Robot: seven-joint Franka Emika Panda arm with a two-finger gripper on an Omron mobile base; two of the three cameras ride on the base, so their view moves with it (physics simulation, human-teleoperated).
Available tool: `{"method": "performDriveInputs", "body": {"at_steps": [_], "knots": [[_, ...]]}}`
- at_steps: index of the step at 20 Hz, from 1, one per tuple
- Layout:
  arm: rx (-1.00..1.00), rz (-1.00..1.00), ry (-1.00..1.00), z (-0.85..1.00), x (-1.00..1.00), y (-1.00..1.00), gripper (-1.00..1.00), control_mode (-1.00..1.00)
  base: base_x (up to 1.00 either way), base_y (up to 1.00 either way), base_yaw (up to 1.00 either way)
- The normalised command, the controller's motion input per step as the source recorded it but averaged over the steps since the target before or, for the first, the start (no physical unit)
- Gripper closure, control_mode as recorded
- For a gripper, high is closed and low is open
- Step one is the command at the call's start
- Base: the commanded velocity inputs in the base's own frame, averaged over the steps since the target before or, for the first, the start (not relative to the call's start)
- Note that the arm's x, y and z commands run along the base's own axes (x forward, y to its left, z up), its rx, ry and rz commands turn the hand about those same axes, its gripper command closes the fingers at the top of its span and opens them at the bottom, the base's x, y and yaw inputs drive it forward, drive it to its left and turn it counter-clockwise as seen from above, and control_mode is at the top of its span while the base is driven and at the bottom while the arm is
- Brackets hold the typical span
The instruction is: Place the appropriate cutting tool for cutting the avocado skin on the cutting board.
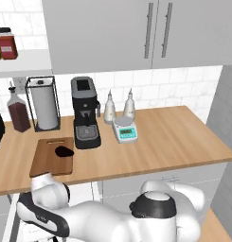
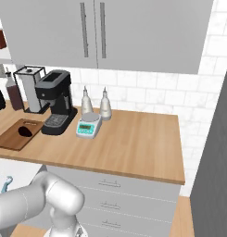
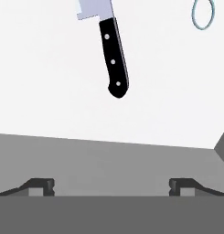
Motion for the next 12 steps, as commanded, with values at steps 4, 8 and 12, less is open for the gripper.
{"method": "performDriveInputs", "body": {"at_steps": [4, 8, 12], "knots": [[-0.02, 0.0, 0.0, -0.15, 0.21, 0.04, -1.0, -1.0, 0.0, 0.0, 0.0], [0.0, 0.0, 0.0, -0.25, 0.12, 0.0, -1.0, -1.0, 0.0, 0.0, 0.0], [0.0, 0.0, -0.02, -0.33, 0.0, 0.0, -1.0, -1.0, 0.0, 0.0, 0.0]]}}
